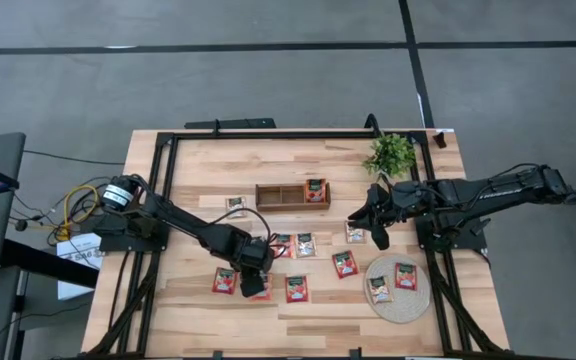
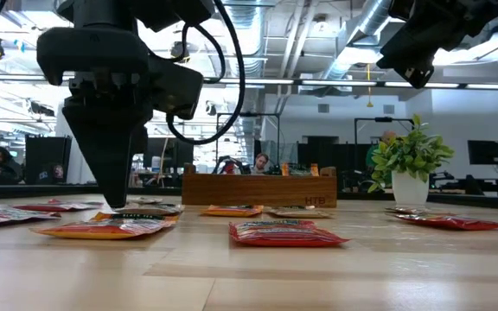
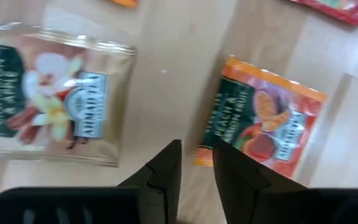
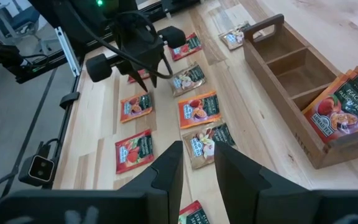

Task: Pick & Place Tea
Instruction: Put the orange tea bag into the right section of the wooden organizer

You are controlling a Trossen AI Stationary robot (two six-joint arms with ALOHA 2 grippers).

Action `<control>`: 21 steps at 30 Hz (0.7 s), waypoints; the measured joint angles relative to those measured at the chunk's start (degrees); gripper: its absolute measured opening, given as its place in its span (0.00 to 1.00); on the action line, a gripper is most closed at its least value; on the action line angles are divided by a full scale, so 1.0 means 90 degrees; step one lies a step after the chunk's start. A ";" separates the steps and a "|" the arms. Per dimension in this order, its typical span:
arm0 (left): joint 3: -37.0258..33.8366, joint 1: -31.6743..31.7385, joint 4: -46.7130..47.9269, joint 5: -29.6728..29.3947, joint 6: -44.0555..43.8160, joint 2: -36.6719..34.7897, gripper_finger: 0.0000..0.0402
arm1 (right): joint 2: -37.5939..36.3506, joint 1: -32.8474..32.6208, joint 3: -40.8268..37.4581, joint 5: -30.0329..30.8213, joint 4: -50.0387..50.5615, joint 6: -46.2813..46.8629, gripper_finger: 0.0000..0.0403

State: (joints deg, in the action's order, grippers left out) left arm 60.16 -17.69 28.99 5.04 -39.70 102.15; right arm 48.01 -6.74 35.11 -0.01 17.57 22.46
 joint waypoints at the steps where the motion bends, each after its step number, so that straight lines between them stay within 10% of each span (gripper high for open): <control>1: 0.0000 0.0000 -0.0028 0.0069 0.0002 0.0000 0.21 | -0.0002 0.0000 0.0000 0.0000 0.0002 0.0002 0.21; 21: 0.0000 -0.0030 -0.0089 -0.0087 0.0214 0.0005 0.21 | 0.0000 0.0000 0.0000 0.0000 0.0002 -0.0042 0.21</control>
State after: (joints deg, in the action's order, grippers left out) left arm 60.16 -17.96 28.18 4.25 -37.77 102.19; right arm 48.01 -6.74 35.11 -0.01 17.59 22.08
